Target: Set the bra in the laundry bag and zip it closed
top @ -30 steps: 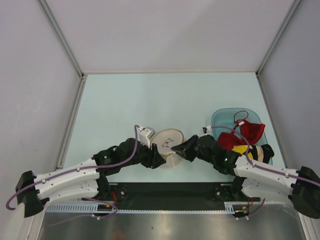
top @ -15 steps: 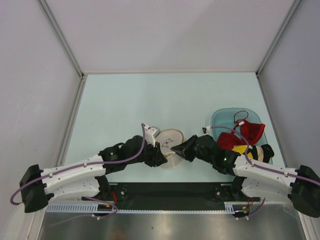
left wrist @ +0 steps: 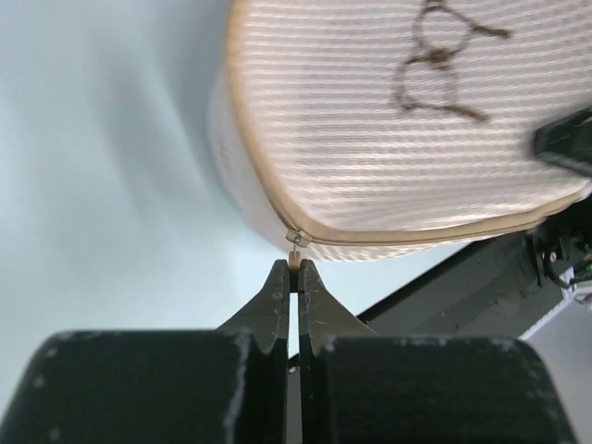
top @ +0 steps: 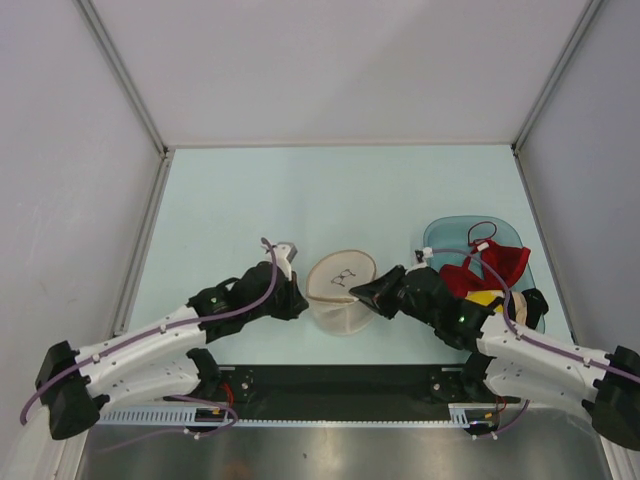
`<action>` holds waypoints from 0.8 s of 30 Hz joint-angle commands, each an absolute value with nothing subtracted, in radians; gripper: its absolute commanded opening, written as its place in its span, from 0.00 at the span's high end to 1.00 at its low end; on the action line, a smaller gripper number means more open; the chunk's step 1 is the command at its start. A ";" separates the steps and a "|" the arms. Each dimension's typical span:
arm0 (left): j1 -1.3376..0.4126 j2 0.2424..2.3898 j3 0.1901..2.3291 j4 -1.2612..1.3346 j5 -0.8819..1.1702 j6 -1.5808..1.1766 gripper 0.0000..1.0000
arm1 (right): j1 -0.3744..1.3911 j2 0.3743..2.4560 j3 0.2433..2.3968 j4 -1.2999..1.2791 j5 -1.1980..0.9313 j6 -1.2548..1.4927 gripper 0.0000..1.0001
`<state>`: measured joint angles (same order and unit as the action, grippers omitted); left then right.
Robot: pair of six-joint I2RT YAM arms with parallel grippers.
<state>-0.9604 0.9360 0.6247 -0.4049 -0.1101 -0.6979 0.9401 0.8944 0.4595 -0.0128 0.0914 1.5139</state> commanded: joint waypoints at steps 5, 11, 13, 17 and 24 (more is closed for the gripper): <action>-0.911 0.835 0.572 -0.310 0.112 -0.577 1.00 | 0.711 1.004 0.537 0.061 -0.193 1.214 1.00; -0.922 0.815 0.558 -0.071 0.313 -0.656 1.00 | 0.684 1.152 0.759 -0.099 -0.250 1.033 0.54; -0.930 0.847 0.569 -0.032 0.316 -0.672 1.00 | 0.686 1.146 0.778 -0.179 -0.216 1.000 0.36; -0.946 0.916 0.583 0.029 0.324 -0.693 1.00 | 0.699 1.025 0.738 -0.302 -0.161 1.011 0.22; -1.012 1.029 0.620 0.104 0.336 -0.696 1.00 | 0.862 0.787 0.614 -0.387 -0.020 1.163 0.19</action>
<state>-0.9771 0.9871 0.5659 -0.0051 0.2977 -0.6811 0.7815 0.8860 0.6762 -0.3195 -0.1047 1.0813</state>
